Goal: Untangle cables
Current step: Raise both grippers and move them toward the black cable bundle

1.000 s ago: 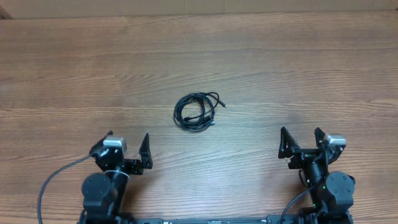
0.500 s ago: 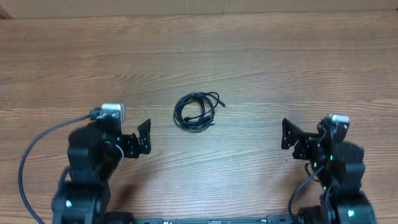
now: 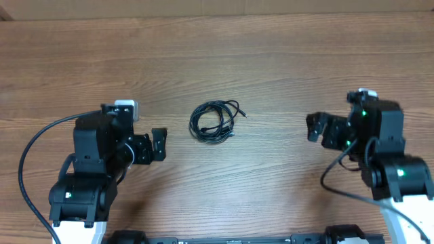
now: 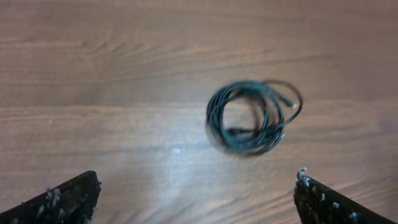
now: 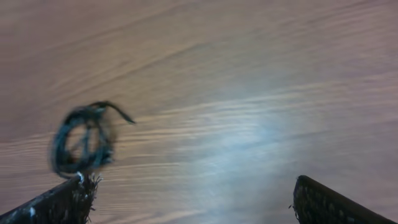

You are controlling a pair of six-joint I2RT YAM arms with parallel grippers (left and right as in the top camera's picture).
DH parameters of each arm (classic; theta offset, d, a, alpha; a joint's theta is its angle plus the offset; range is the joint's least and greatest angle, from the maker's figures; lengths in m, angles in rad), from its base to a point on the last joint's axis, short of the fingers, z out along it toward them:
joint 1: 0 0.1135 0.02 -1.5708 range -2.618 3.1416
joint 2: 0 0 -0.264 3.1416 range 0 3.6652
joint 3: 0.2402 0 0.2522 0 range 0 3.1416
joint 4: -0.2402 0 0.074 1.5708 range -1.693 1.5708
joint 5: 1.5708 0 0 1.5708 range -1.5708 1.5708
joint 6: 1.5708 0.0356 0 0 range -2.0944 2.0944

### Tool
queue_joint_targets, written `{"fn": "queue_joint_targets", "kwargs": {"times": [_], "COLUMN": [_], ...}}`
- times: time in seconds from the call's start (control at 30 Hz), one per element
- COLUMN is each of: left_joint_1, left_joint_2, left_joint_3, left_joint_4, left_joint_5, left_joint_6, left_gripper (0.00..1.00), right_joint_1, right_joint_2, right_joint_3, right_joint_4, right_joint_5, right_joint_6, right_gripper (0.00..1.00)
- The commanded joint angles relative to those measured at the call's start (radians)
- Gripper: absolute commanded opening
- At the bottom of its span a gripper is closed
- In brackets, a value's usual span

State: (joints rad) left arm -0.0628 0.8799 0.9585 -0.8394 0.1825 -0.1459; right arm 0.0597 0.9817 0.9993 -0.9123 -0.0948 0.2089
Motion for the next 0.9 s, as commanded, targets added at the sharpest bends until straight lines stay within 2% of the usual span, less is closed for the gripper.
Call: {"fn": "queue_joint_targets", "kwargs": {"times": [0.0, 0.13, 0.23, 0.4, 0.6, 0.87], "left_joint_1": [0.012, 0.012, 0.011, -0.004, -0.088, -0.176], "left_joint_2": [0.002, 0.021, 0.076, 0.241, 0.454, 0.647], "left_joint_3": [0.026, 0.026, 0.032, 0.104, 0.230, 0.233], "left_joint_4": [0.058, 0.196, 0.237, 0.198, 0.103, 0.105], "left_joint_5": [0.029, 0.036, 0.015, 0.009, -0.014, -0.013], "left_joint_6": [-0.064, -0.065, -0.074, -0.068, 0.007, 0.011], "left_gripper": [0.99, 0.99, 1.00, 1.00, 1.00, 1.00], "right_joint_1": [0.005, 0.005, 0.007, 0.044, 0.123, 0.207], "right_joint_2": [0.035, 0.063, 0.078, 0.110, 0.209, 0.290], "right_joint_3": [0.026, 0.026, 0.034, 0.069, 0.189, 0.208], "right_joint_4": [0.043, 0.120, 0.124, 0.082, -0.015, 0.033], "right_joint_5": [-0.135, -0.134, -0.116, -0.116, -0.105, -0.108], "right_joint_6": [0.000, 0.001, 0.000, -0.042, -0.083, -0.077], "right_gripper": [1.00, 1.00, 1.00, 1.00, 1.00, 1.00]}}
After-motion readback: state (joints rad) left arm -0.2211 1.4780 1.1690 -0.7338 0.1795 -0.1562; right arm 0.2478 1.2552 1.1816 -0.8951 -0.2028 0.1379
